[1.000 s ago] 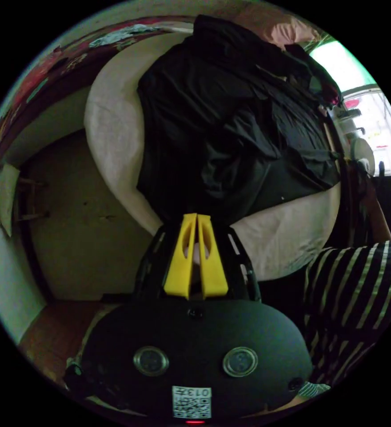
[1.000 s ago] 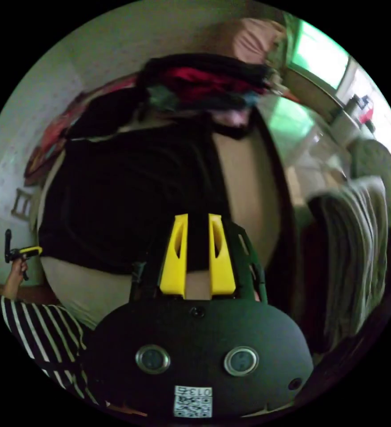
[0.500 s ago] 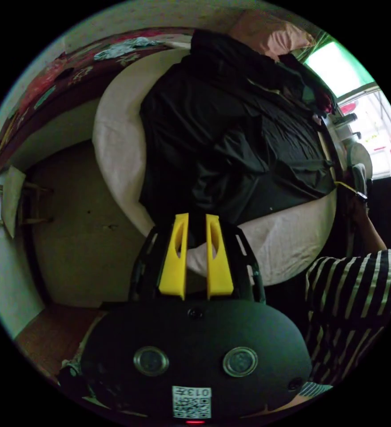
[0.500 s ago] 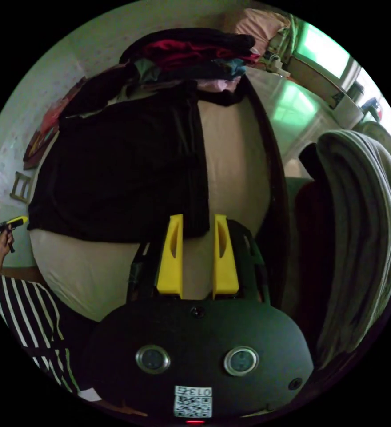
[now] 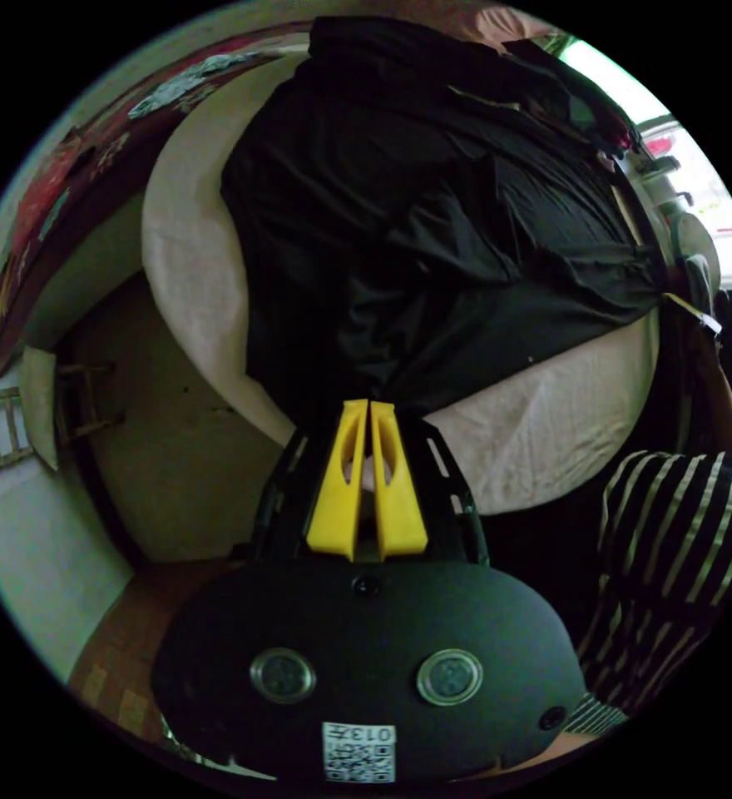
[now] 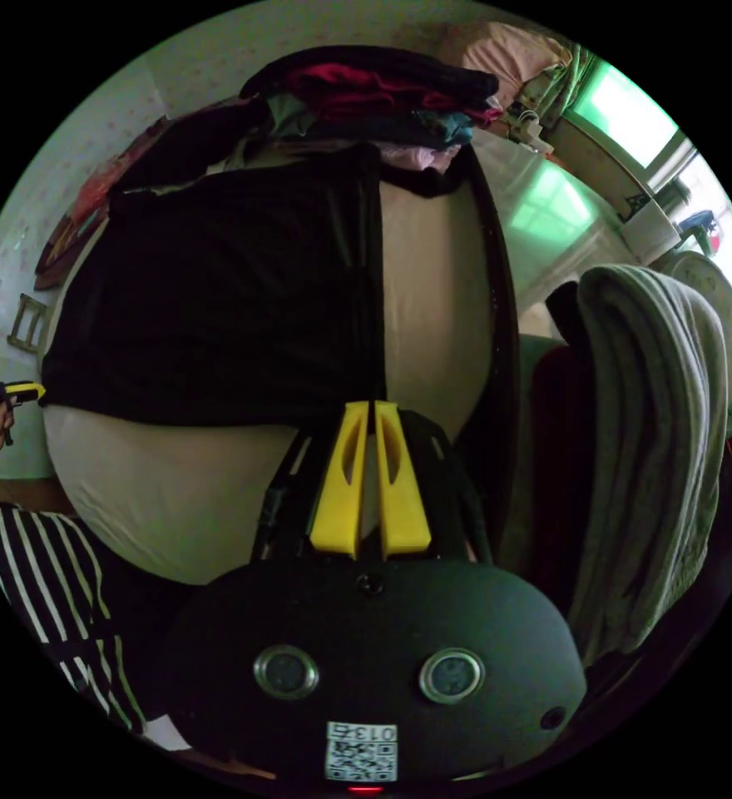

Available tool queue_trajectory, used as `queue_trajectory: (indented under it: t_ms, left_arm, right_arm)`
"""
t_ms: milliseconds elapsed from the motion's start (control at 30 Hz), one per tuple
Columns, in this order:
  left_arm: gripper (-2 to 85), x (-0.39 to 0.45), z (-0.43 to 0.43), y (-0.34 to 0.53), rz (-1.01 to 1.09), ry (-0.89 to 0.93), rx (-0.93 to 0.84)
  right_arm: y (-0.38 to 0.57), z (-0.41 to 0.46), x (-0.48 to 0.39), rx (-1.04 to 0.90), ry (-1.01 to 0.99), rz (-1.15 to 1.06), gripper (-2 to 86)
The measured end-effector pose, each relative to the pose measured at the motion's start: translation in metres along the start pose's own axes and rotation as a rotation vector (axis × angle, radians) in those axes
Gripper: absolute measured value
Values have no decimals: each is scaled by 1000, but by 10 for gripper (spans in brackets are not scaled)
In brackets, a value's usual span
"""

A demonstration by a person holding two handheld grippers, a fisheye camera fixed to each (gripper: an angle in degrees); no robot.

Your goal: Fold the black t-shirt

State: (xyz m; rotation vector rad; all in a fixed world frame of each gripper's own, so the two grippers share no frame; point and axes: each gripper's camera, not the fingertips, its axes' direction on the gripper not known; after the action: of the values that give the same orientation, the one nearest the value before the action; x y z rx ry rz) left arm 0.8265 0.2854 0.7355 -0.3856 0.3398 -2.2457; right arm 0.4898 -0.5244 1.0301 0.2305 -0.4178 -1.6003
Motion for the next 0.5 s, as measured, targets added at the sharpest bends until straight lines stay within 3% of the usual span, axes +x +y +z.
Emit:
queue_trajectory:
  t_ms: [233, 333, 500]
  left_arm:
    - [0, 20, -9, -23, 109, -71, -67]
    - [4, 24, 6, -34, 70, -11, -94]
    - [18, 35, -7, -34, 2, -10, 1]
  right_arm:
    - [19, 2, 13, -109, -18, -16, 11]
    - [28, 19, 17, -135, -46, 29, 19]
    - [25, 18, 16, -100, 8, 11, 64]
